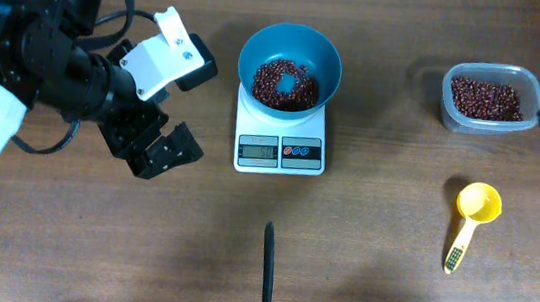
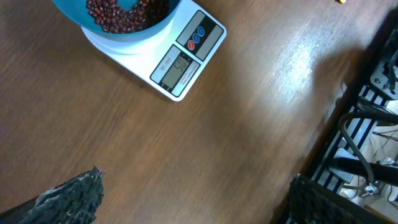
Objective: Scoop item into bowl and weigh 50g on scale
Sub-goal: 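Open the right gripper and withdraw it from the scoop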
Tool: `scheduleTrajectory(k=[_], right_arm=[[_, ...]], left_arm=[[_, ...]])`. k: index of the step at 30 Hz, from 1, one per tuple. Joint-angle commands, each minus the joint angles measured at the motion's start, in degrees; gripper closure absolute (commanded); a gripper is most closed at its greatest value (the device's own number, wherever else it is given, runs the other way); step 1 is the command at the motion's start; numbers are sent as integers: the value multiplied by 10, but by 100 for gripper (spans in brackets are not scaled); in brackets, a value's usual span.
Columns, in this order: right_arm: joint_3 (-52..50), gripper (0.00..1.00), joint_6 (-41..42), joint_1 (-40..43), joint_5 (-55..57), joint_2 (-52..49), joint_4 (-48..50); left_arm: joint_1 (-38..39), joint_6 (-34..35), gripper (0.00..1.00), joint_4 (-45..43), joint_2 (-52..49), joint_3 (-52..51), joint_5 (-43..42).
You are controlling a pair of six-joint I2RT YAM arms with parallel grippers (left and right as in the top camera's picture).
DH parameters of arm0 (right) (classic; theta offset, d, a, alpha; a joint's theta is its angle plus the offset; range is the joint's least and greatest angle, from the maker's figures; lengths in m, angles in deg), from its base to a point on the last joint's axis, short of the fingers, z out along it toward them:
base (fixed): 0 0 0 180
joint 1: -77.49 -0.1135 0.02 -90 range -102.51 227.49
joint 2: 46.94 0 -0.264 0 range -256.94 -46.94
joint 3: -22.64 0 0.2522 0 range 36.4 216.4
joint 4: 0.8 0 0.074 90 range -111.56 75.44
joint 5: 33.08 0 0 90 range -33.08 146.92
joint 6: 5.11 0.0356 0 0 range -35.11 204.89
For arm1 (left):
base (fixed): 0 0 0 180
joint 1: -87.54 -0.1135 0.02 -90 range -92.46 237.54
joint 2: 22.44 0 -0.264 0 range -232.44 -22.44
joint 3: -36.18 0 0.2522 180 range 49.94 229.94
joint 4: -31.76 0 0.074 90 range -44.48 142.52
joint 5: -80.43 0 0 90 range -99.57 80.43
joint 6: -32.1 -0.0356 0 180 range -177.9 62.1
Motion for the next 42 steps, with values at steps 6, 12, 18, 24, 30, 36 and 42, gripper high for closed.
scheduleTrajectory(k=[6,12,18,24,30,36,42], right_arm=[[-1,1,-179,-107,30,98,-16],[-40,1,-178,-167,73,261,-41],[-107,2,-172,-167,72,400,-8],[-229,1,-172,-198,70,469,119],[-340,1,-260,-263,73,469,267],[-391,1,-324,-304,101,469,329],[-463,1,-324,-346,163,469,384]], left_arm=[[1,-12,1,0,9,8,-10],[1,-11,1,0,9,8,-10],[1,-11,1,0,9,8,-10],[1,-11,1,0,9,8,-10],[1,-11,1,0,9,8,-10],[1,-11,1,0,9,8,-10],[1,-11,1,0,9,8,-10]])
